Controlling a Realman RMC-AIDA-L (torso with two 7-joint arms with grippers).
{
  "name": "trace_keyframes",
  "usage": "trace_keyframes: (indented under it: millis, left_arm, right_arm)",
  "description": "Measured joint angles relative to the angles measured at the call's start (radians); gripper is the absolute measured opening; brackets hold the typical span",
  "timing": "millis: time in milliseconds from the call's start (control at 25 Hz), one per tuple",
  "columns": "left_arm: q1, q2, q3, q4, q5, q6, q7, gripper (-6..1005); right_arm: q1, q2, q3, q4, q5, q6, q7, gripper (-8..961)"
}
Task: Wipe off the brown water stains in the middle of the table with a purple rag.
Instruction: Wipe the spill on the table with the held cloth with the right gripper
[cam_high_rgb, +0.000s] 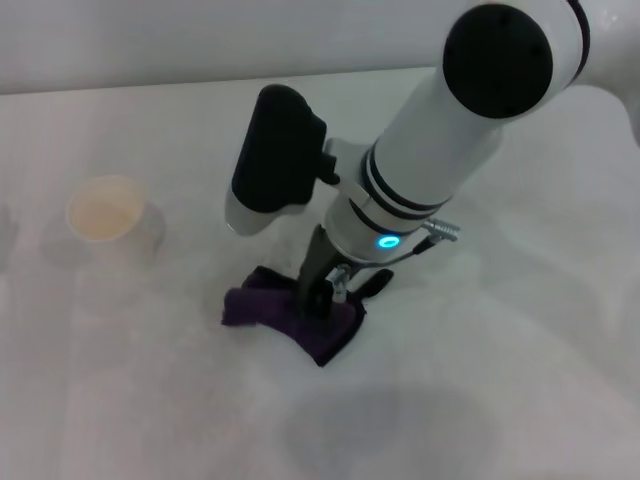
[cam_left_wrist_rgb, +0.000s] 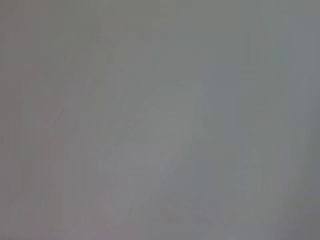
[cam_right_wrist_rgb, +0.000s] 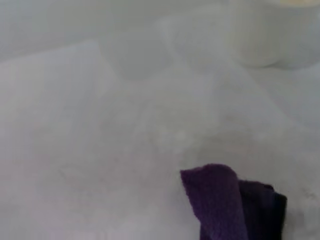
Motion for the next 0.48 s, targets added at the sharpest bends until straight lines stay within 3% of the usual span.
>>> trace_keyframes:
  millis: [320, 480]
  left_arm:
    - [0.002, 0.000, 0.000, 0.000, -0.001, 0.000, 0.000, 887]
    - [0.002, 0.000, 0.000, 0.000, -0.002, 0.000, 0.000, 887]
  right_arm:
    - [0.017, -0.005, 0.025, 0.140, -0.018, -0.127, 0.006, 91]
    - [-0.006, -0.003, 0.134, 0.154, -0.154, -0.163, 0.020, 91]
